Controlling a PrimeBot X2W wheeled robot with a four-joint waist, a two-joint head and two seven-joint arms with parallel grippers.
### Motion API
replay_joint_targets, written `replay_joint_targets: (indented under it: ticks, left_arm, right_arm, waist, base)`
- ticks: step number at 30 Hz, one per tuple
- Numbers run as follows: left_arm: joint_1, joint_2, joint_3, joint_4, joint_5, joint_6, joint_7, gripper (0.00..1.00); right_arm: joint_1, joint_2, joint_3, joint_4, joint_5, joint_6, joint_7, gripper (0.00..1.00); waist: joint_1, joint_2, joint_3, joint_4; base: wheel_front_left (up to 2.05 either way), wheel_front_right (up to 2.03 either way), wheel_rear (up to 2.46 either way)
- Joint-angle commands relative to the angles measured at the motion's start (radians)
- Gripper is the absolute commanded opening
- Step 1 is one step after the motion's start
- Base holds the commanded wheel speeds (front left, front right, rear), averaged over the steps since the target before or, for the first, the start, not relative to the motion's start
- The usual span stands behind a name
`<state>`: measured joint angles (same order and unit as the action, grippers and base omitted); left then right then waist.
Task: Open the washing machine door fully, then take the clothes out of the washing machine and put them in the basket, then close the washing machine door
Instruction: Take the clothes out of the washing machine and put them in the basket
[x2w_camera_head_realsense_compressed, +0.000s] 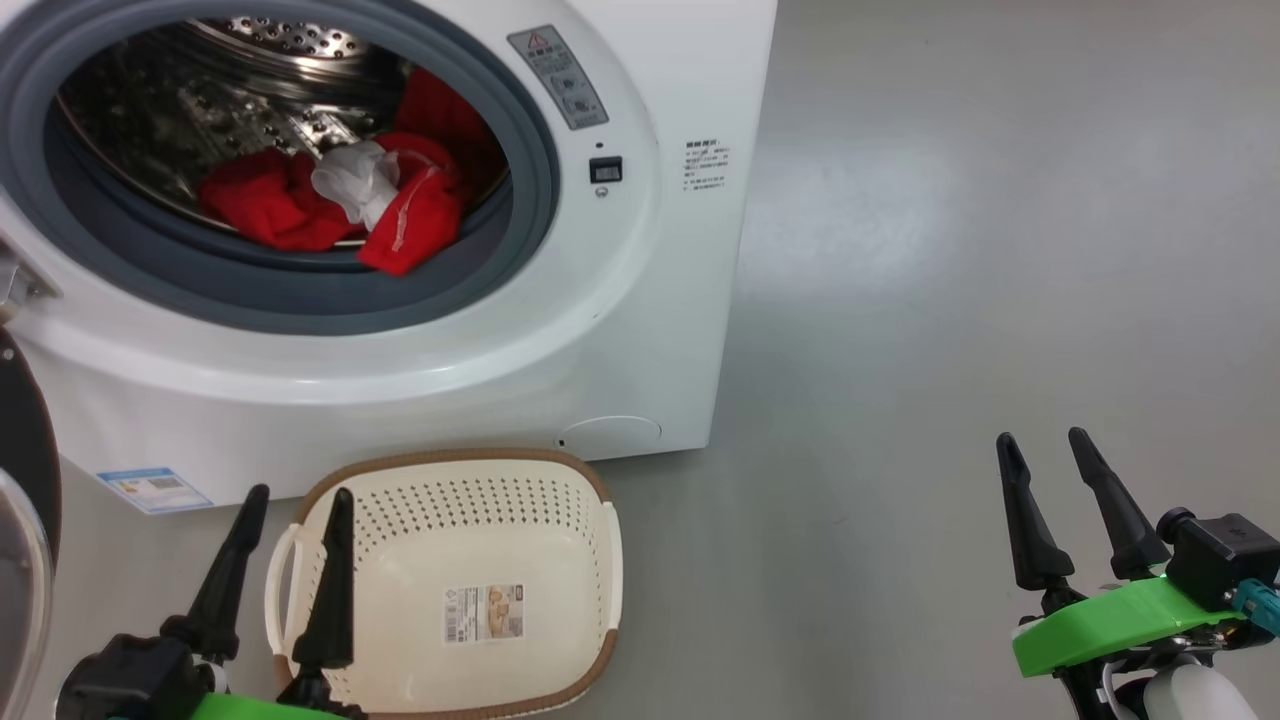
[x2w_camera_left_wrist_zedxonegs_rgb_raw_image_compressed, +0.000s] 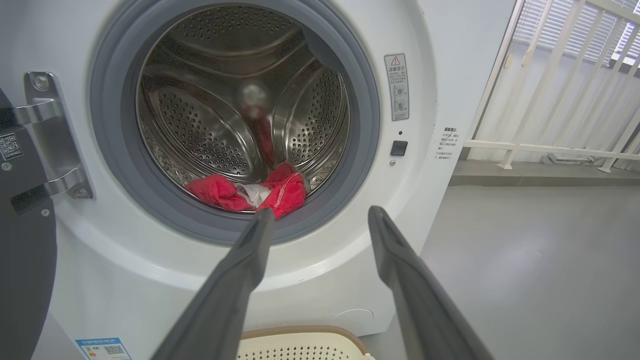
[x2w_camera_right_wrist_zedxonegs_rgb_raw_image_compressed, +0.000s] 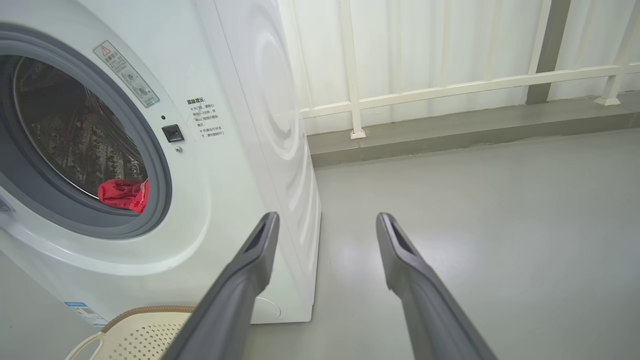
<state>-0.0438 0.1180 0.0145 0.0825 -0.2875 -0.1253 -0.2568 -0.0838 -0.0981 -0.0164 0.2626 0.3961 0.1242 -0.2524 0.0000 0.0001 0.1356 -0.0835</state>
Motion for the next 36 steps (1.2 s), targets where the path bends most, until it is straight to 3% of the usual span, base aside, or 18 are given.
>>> replay_joint_targets:
  ticks: [1,26,36]
  left_arm:
    - [-0.034,0.026,0.029,-0.021,0.006,-0.005,-0.005,1.00]
    - [-0.022,0.013,0.037,0.028,0.009,-0.005,-0.005,1.00]
    - [-0.211,-0.004,0.045,0.142,0.081,-0.005,-0.005,1.00]
  right_arm:
    - [-0.018,-0.011,0.024,-0.023,-0.006,0.007,-0.009,1.00]
    - [-0.006,-0.011,0.032,-0.029,-0.006,0.007,-0.009,1.00]
    - [-0.034,0.011,0.027,-0.041,0.004,0.007,-0.009,1.00]
  waist:
    - [0.0000,-0.0001,0.000,0.000]
    - [0.0000,-0.0001,-0.004,-0.009]
    - [0.0000,-0.0001,0.094,-0.056]
  base:
    - [0.76,-0.76,0.00]
    - [0.07,-0.07,0.00]
    - [0.00,0.00,0.00]
